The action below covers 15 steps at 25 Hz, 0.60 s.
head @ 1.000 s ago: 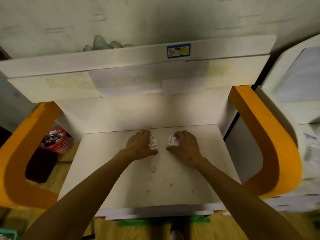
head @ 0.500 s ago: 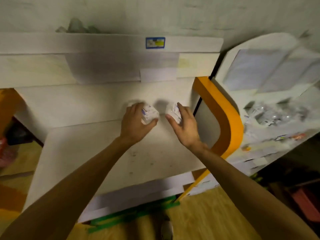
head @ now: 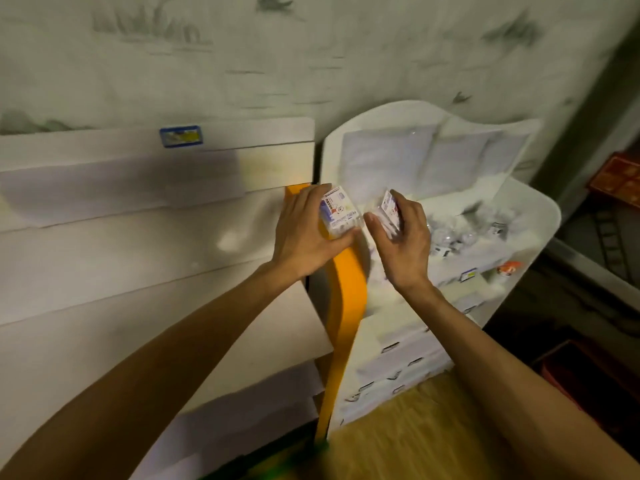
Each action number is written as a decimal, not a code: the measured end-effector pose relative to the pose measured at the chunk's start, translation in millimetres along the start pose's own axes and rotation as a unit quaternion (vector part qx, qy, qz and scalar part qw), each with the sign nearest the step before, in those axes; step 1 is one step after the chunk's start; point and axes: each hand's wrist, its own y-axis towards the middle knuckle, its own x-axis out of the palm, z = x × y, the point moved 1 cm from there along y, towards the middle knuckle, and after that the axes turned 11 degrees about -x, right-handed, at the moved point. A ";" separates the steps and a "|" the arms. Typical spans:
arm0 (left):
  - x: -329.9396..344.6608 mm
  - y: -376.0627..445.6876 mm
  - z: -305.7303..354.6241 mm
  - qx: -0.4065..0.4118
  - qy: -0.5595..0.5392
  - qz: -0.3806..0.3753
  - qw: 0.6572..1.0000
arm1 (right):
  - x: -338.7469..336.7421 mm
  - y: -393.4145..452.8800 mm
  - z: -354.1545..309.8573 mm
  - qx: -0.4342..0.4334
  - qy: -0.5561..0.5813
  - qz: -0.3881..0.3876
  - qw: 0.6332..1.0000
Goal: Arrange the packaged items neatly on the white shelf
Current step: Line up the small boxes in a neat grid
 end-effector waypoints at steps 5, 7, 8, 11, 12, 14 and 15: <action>73.3 19.4 77.2 0.014 0.088 0.013 0.996 | -89.2 17.6 95.7 0.076 -0.007 0.064 0.995; 106.1 22.0 95.1 0.017 0.106 -0.024 0.994 | -115.3 13.2 133.1 0.106 -0.034 0.051 0.992; 124.4 22.1 100.6 0.012 0.118 -0.051 0.992 | -125.5 9.4 151.1 0.120 -0.043 0.033 0.991; 177.8 12.3 99.2 -0.040 0.153 -0.131 0.979 | -146.1 -8.8 198.1 0.143 -0.063 -0.027 0.987; 196.0 7.0 95.2 -0.061 0.159 -0.151 0.974 | -152.4 -14.6 214.1 0.151 -0.076 -0.055 0.984; 225.1 -5.7 80.9 -0.106 0.171 -0.193 0.960 | -155.5 -27.7 245.0 0.166 -0.107 -0.127 0.972; 235.4 -14.1 72.5 -0.121 0.183 -0.217 0.951 | -152.2 -36.4 258.0 0.173 -0.119 -0.167 0.963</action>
